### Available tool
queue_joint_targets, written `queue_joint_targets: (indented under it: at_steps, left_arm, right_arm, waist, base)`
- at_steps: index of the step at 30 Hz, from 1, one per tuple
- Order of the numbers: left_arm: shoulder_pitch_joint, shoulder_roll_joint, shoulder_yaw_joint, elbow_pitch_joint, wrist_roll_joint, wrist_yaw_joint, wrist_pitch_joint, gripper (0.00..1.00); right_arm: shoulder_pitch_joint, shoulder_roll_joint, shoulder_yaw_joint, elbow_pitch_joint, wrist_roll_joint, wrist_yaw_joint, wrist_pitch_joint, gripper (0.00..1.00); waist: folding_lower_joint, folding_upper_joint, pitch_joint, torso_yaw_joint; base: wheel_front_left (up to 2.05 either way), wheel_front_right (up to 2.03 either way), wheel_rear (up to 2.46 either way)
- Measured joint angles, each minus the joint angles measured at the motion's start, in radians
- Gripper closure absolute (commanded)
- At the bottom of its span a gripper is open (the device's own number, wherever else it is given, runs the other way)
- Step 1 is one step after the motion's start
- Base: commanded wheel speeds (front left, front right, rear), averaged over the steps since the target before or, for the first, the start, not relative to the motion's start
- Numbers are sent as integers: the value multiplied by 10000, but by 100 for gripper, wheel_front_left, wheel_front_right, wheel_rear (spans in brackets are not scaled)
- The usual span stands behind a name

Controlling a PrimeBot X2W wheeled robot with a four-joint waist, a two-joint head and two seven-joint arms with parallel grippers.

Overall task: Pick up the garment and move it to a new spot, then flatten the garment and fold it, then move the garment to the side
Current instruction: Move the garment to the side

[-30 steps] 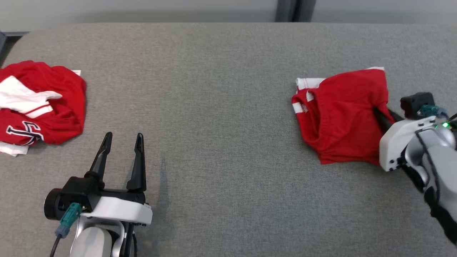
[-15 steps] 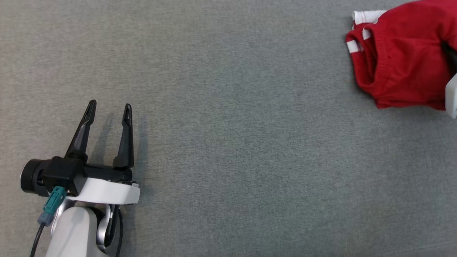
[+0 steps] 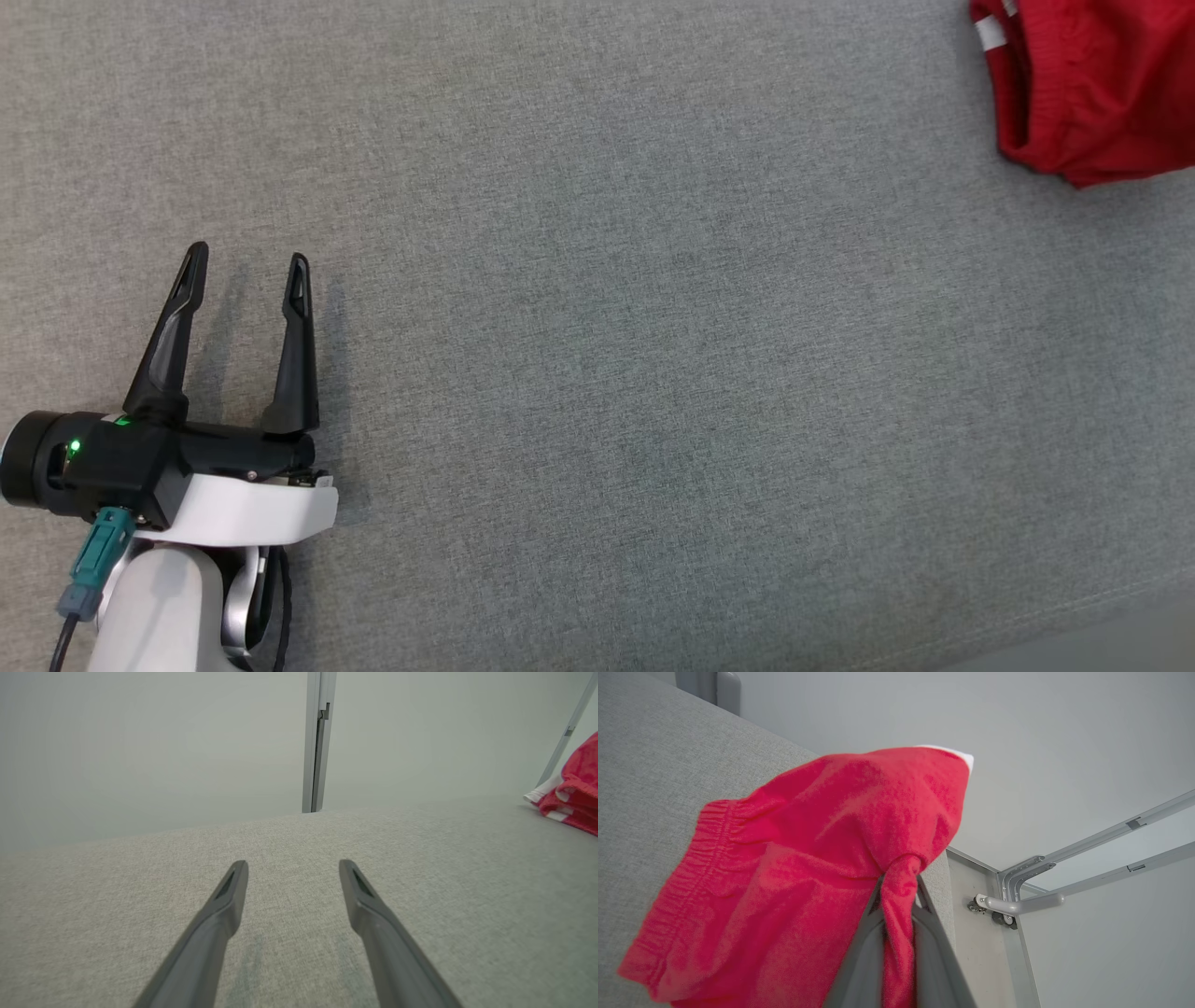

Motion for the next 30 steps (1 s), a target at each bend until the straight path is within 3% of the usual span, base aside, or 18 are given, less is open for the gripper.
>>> queue_joint_targets:
  at_steps: [4,6,7,8,21,25,30]
  left_arm:
    - [39,15,-6,-140,0,82,71,0]
    - [88,15,-15,-167,-2,94,73,0]
    - [104,15,-21,-180,-2,96,73,0]
    - [114,15,-23,-194,-4,105,75,0]
    - [219,-73,-4,-12,-268,286,67,0]
    - [457,-165,52,217,-412,334,52,0]
    - [850,-230,192,464,-612,357,23,0]
  right_arm:
    - [-99,-12,188,253,127,0,-4,100]
    - [-147,-8,238,370,201,0,-121,68]
    - [-198,-4,261,395,245,0,-222,42]
    - [-275,-4,341,426,226,0,-309,0]
    - [-465,330,435,941,520,0,-1034,0]
    - [-271,497,284,405,554,0,-1277,0]
    - [504,731,-681,-922,545,-2,-1313,0]
  waist:
    - [0,0,109,10]
    - [0,0,149,29]
    - [0,0,163,40]
    - [-1,0,177,49]
    - [0,0,-245,150]
    - [-1,0,-774,251]
    - [-1,0,-1597,444]
  base:
    - [0,0,0]
    - [0,0,0]
    - [0,0,0]
    - [0,0,0]
    - [0,0,0]
    - [0,0,0]
    - [0,0,0]
